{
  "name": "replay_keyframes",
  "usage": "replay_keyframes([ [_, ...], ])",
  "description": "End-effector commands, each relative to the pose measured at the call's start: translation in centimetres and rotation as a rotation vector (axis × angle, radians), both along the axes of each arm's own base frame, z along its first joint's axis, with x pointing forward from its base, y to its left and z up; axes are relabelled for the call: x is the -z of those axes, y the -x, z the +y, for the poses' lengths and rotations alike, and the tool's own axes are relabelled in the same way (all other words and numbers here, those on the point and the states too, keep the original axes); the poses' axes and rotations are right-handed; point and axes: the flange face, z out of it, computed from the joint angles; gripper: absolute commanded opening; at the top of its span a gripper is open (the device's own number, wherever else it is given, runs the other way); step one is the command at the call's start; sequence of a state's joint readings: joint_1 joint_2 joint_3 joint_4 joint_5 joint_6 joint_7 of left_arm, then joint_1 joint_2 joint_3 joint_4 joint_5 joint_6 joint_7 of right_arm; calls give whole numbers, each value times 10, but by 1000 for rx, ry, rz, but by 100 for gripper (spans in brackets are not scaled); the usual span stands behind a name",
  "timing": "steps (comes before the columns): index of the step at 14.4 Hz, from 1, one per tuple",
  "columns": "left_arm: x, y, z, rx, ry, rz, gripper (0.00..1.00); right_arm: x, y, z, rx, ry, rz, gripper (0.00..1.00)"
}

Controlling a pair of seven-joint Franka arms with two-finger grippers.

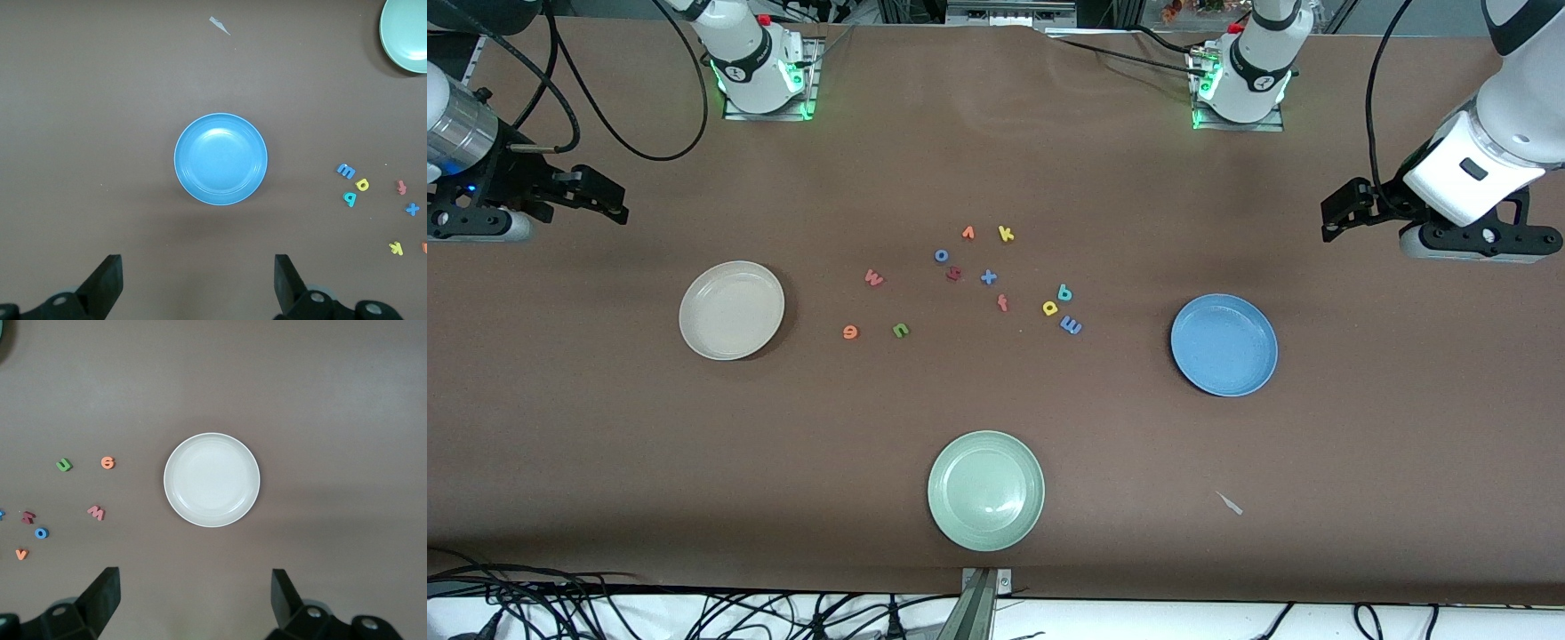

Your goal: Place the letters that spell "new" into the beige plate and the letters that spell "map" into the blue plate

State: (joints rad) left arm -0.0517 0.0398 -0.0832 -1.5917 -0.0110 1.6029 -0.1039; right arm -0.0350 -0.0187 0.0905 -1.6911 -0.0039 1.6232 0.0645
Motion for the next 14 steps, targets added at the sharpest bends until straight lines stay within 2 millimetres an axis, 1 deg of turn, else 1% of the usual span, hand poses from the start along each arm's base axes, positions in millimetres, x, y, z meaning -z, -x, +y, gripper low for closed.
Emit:
replay_keyframes([
  [1,0,4,-2,16,2,53,100,-1,5,-1,-15,12,-1,100],
  [2,2,8,0,9,-3,92,100,-1,5,-1,-15,12,-1,100],
  [3,3,3,-1,12,-2,74,100,-1,5,-1,-15,12,-1,100],
  [4,1,-9,5,8,10,30,100,-1,5,-1,-15,14,-1,100],
  [5,-10,-18,8,1,13,-6,100,-1,5,-1,-15,12,-1,100],
  [6,-6,-17,10,-12,16,19,100,-1,5,-1,-15,14,-1,100],
  [7,-3,-15,8,-4,9,35,100,-1,5,-1,-15,14,-1,100],
  [9,-7,-15,9,2,10,24,100,-1,5,-1,-15,14,-1,100],
  [11,-6,-14,5,8,9,32,100,-1,5,-1,-15,14,-1,100],
  [14,-9,-15,5,6,8,21,100,-1,5,-1,-15,12,1,100],
])
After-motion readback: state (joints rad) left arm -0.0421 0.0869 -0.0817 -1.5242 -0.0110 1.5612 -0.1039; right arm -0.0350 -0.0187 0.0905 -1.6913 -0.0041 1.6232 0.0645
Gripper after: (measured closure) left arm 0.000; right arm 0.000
